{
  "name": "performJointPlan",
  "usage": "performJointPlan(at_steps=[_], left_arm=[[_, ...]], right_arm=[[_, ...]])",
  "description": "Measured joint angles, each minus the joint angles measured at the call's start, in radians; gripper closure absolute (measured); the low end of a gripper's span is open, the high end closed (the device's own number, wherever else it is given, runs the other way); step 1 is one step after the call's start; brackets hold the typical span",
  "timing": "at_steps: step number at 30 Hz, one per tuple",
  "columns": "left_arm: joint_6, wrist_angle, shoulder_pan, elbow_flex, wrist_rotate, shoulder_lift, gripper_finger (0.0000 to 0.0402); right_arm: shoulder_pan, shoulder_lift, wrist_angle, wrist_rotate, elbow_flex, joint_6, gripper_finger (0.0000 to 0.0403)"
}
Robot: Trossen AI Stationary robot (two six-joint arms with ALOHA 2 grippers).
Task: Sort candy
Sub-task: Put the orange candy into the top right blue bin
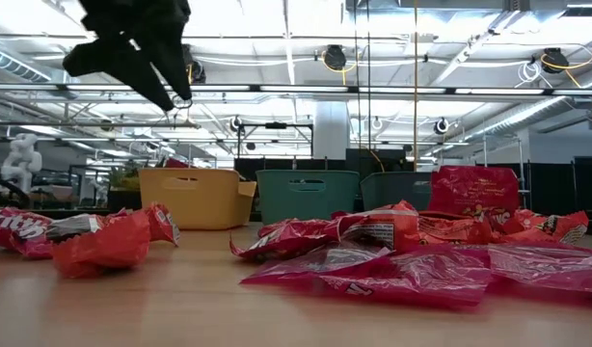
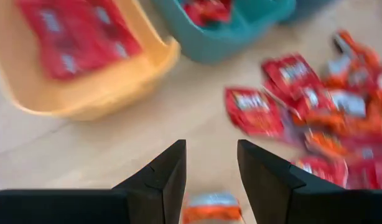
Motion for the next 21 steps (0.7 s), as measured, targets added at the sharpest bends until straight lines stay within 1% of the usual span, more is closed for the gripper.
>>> performJointPlan(at_steps=[2,8,15,17,21], left_arm=[[0.062,0.037,-0.036,-0.001,0.0,0.026,0.0249],[0.392,0.103,-0.079,-0.001,0.01,0.083,0.0249],[0.736,0.13,-0.079,0.0,0.163,0.152,0.0249],[0.813,0.132,-0.075,0.0,0.183,0.177,0.0249],[0.887,0.136,-0.057,0.0,0.189,0.222,0.0249]], right_arm=[[0.0,0.0,0.006,0.0,0.0,-0.02,0.0186],[0.0,0.0,0.017,-0.001,0.0,-0.05,0.0186],[0.0,0.0,0.041,-0.001,0.0,-0.055,0.0186],[0.0,0.0,0.048,-0.001,0.0,-0.057,0.0186],[0.0,0.0,0.054,-0.001,0.0,-0.049,0.0186]])
